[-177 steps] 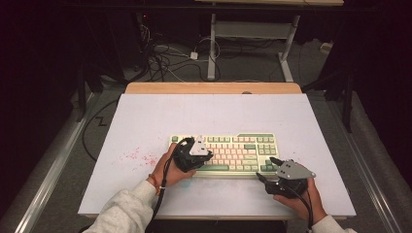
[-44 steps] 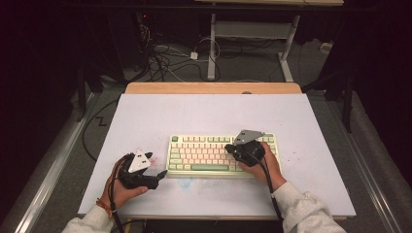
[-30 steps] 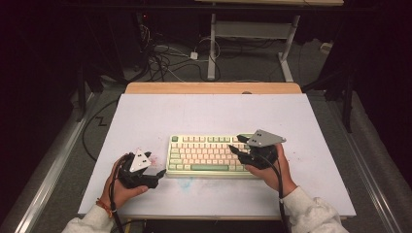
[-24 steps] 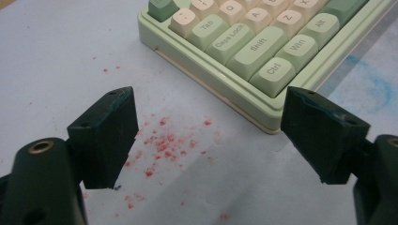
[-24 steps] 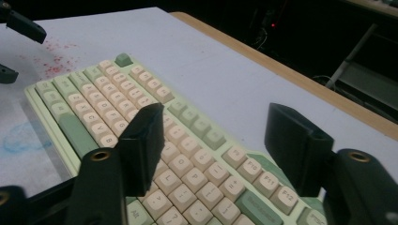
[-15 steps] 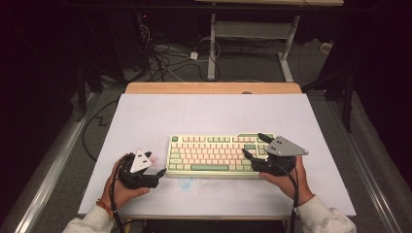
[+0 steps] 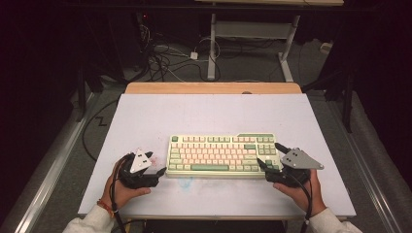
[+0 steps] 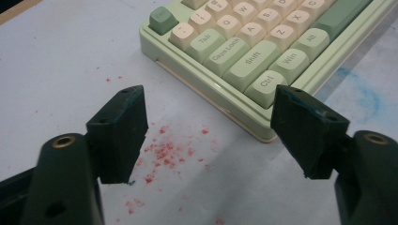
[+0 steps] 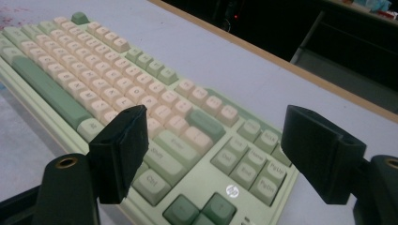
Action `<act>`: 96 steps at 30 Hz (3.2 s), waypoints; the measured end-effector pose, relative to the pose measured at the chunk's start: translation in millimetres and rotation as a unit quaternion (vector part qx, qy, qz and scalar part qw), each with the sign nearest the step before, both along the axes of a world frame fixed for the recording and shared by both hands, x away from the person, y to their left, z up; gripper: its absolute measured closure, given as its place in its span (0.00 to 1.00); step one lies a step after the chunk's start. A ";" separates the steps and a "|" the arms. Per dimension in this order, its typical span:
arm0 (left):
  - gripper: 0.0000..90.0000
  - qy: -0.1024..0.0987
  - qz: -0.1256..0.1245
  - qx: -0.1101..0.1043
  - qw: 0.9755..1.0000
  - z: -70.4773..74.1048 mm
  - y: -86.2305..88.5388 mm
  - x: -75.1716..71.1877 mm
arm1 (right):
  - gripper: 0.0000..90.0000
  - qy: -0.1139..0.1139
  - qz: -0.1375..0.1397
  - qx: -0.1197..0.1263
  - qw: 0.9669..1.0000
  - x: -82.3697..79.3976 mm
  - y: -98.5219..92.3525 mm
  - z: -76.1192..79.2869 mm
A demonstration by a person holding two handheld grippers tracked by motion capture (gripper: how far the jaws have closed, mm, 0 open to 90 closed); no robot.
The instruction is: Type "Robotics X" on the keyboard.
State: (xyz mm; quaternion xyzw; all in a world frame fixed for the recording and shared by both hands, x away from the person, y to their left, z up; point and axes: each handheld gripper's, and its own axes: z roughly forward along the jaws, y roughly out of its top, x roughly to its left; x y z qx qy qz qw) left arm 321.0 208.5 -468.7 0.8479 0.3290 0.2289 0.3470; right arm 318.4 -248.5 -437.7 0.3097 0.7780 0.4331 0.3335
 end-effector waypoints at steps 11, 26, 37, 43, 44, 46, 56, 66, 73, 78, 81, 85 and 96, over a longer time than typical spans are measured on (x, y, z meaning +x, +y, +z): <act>0.54 0.010 -0.004 0.000 1.000 3.2 -3.0 2.3 | 0.26 0.010 -0.002 -0.031 0.999 -11.5 -3.1 -17.7; 0.97 0.021 -0.083 0.027 0.996 20.9 -50.6 24.9 | 0.27 0.018 0.010 -0.058 0.998 -9.9 6.7 -24.4; 0.97 0.031 -0.113 0.049 0.992 30.0 -91.4 52.9 | 0.27 0.028 0.012 -0.066 0.997 -8.0 6.4 -27.9; 0.98 0.036 -0.124 0.057 0.990 30.8 -108.2 64.1 | 0.27 0.028 0.013 -0.070 0.997 -7.9 7.7 -29.1; 0.98 0.036 -0.126 0.059 0.990 31.1 -110.5 65.6 | 0.27 0.028 0.014 -0.073 0.997 -7.9 7.7 -29.3; 0.98 0.036 -0.129 0.061 0.989 31.7 -115.3 68.0 | 0.27 0.030 0.012 -0.074 0.997 -7.8 7.7 -30.0; 0.97 0.048 -0.137 0.073 0.987 26.2 -133.7 79.5 | 0.27 0.034 0.014 -0.078 0.996 -7.5 8.3 -31.4; 0.97 0.050 -0.139 0.080 0.986 22.4 -141.0 81.5 | 0.28 0.038 0.016 -0.080 0.996 -6.5 7.8 -32.0; 0.97 0.054 -0.143 0.092 0.984 20.3 -146.1 82.6 | 0.28 0.045 0.022 -0.086 0.995 -5.9 9.1 -33.9; 0.97 0.051 -0.144 0.090 0.984 20.3 -146.0 81.9 | 0.28 0.046 0.022 -0.084 0.995 -6.2 8.9 -33.3; 0.97 0.040 -0.147 0.085 0.985 24.5 -145.8 78.5 | 0.28 0.045 0.022 -0.081 0.995 -6.5 8.2 -32.5; 0.95 0.035 -0.146 0.080 0.985 26.9 -143.2 77.5 | 0.29 0.044 0.022 -0.075 0.996 -6.9 7.5 -31.1; 0.89 -0.002 -0.135 0.046 0.990 41.4 -128.9 67.3 | 0.29 0.040 0.021 -0.072 0.996 -7.3 6.8 -29.4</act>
